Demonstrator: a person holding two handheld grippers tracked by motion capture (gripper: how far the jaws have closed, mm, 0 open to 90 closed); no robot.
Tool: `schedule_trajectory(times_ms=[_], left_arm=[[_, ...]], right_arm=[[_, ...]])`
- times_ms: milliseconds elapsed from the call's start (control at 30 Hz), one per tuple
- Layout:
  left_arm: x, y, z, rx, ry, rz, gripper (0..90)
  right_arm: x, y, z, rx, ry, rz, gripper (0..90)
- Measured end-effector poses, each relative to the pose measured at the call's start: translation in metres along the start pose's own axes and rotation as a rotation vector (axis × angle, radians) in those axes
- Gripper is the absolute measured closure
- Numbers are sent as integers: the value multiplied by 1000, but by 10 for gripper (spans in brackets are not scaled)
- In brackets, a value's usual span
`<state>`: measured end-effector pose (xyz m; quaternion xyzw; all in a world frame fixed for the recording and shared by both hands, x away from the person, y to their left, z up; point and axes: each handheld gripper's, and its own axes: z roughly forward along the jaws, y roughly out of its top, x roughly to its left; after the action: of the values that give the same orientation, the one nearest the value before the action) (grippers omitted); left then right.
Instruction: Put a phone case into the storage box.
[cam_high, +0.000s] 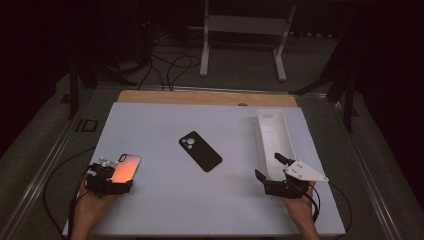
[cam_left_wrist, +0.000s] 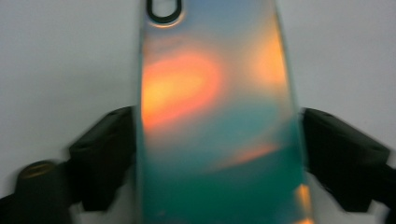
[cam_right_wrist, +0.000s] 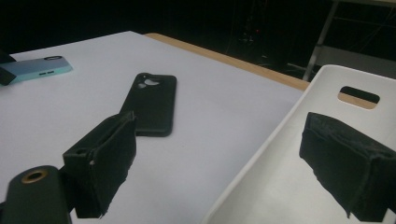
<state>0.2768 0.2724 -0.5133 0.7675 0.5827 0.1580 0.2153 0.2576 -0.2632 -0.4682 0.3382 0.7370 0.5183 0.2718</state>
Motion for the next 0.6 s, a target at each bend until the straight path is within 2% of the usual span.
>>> schedule_trajectory(times_ms=[333,600], left_arm=[[0,1,-1,-16,0,2,166],[-6,8,-18,-126,36,4,168]], right_arm=[[-2,1,0,-2,-2,11,109],[-6,4,0,-8,11,24,109]])
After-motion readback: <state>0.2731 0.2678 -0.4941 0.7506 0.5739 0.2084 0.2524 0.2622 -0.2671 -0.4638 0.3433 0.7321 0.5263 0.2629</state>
